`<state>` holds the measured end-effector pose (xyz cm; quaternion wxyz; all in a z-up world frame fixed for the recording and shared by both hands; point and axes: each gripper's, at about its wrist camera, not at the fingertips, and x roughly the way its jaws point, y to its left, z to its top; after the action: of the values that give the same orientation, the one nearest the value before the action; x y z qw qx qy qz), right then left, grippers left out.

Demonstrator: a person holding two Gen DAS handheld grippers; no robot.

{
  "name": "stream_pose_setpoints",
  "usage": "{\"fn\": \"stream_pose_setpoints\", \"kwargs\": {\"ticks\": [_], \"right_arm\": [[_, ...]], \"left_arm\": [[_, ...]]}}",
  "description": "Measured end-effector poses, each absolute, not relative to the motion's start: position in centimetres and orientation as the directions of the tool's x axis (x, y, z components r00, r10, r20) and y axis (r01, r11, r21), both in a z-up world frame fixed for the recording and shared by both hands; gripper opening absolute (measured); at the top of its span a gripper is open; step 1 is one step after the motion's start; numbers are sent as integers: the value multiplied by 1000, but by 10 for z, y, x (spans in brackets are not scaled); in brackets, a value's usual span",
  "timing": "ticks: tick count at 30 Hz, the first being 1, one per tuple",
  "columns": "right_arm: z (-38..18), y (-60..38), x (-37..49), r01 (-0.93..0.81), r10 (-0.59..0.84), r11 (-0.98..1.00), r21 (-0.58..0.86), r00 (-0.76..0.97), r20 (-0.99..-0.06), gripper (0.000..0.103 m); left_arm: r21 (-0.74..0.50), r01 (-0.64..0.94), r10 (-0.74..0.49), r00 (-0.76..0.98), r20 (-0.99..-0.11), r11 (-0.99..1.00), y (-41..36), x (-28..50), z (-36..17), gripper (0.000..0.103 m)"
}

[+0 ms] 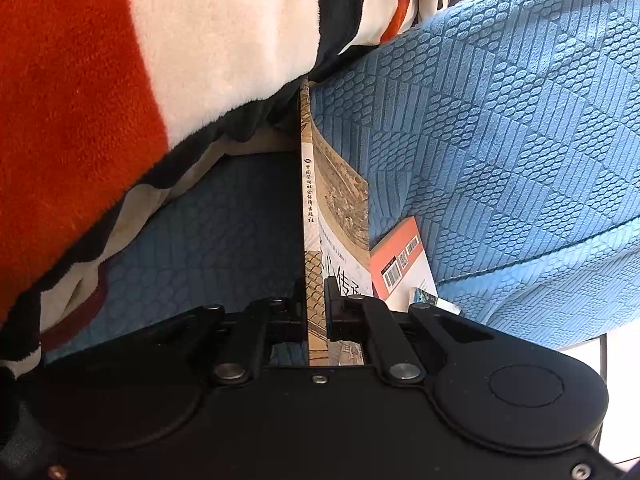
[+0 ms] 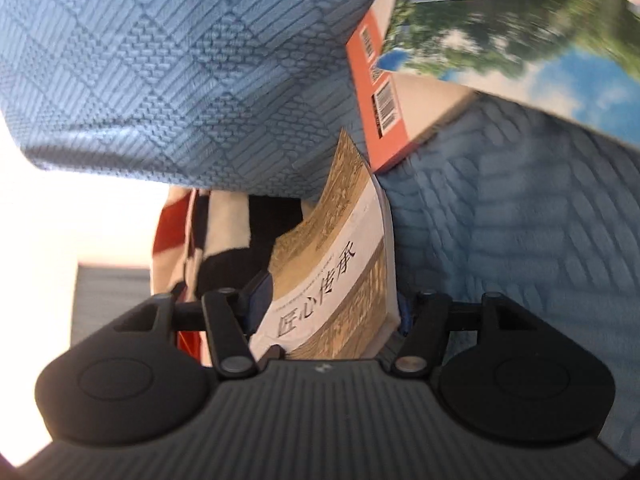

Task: Organize objects
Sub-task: 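Lift the tan book with both grippers and carry it toward the postcards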

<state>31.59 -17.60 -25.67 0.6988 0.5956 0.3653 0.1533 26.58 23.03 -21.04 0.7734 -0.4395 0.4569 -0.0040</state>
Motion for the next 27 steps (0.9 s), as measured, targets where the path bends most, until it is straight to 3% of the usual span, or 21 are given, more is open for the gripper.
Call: {"fn": "stream_pose_setpoints", "kwargs": {"ticks": [9, 11, 13, 17, 27], "right_arm": [[-261, -179, 370, 136, 730, 377, 916, 566, -384, 60], [-267, -173, 378, 142, 737, 421, 896, 522, -429, 52], [-268, -167, 381, 116, 730, 487, 866, 491, -476, 34], [-267, -167, 374, 73, 725, 536, 841, 469, -504, 16], [-213, -177, 354, -15, 685, 576, 817, 554, -473, 12]], "left_arm": [[-669, -395, -393, 581, -713, 629, 239, 265, -211, 5], [-660, -401, -382, 579, -720, 636, 240, 266, -211, 5], [-648, -402, -371, 576, -728, 647, 242, 265, -211, 5], [-643, -394, -372, 573, -730, 657, 247, 266, -210, 5], [-651, -343, -390, 583, -713, 677, 238, 260, -189, 7]]}}
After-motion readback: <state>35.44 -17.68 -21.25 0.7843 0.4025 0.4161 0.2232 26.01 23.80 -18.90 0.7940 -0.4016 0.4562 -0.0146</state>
